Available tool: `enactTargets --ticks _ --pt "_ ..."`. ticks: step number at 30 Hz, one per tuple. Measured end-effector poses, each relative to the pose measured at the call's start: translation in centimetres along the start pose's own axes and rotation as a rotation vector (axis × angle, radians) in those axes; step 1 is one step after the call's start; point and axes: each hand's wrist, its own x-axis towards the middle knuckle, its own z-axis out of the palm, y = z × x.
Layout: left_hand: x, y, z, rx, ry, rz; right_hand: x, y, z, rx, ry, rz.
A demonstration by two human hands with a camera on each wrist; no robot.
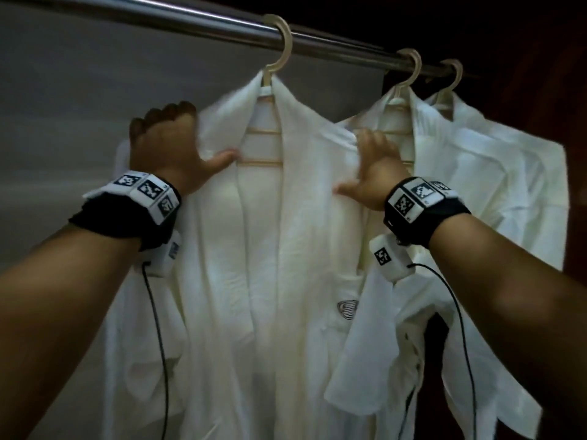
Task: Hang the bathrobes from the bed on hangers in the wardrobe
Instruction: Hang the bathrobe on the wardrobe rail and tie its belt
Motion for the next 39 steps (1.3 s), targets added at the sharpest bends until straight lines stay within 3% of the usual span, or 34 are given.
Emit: enactTargets --ticks 3,6,10,13,17,19,21,24,26,29,30,32,34,36,39 --pt "0.3 -0.1 0.7 0.003 -0.022 0.001 -2.3 2.9 0.8 0.289 -0.063 0.143" --pt "-1.3 0.8 1.8 -0.053 -0.021 -0.065 -6.2 4.6 3.4 0.404 -0.059 0.205" --pt "-9.7 2.9 5.4 -0.199 -0.159 -0.006 -13.9 6.0 9.7 0.624 -0.121 0.222" --pt "-22.3 4.5 9.7 -0.252 -0.407 -0.058 -21.6 8.1 16.3 0.534 -0.319 0.28" --pt "-39.7 6.4 11.1 -0.366 -0.874 -0.523 -30.8 11.8 20.4 0.373 -0.695 0.658" --pt "-44.9 8.5 9.3 -0.504 -1.127 -0.595 -33.2 13.2 19.8 0.458 -0.84 0.858" --pt "-46.6 11.3 6.3 -0.823 -1.241 -0.698 -34.3 14.2 18.3 0.657 -0.902 1.062" --pt "-46.0 15.0 4.2 -1.102 -1.103 -0.739 -35.4 14.1 16.1 0.99 -0.934 1.201" --pt "-45.2 16.7 4.9 -0.987 -0.992 -0.688 -35.8 13.3 15.5 1.35 -0.899 1.218" --pt "-43.5 18.5 7.1 -0.66 -0.843 -0.559 -36.0 11.9 15.5 1.598 -0.843 1.001" --pt "-42.9 18.7 7.8 -0.617 -0.775 -0.579 -35.9 11.4 15.5 1.631 -0.817 0.929" --pt "-41.8 18.7 8.6 -0.621 -0.672 -0.749 -35.6 10.5 15.7 1.597 -0.724 0.807" --pt "-41.7 17.5 9.1 -0.586 -0.689 -0.852 -35.0 10.3 16.1 1.503 -0.575 0.723" --pt "-42.5 15.7 8.8 -0.569 -0.737 -0.827 -34.6 10.2 16.4 1.433 -0.47 0.678" --pt "-43.8 14.1 7.4 -0.589 -0.736 -0.817 -34.9 9.6 17.6 1.195 -0.458 0.603"
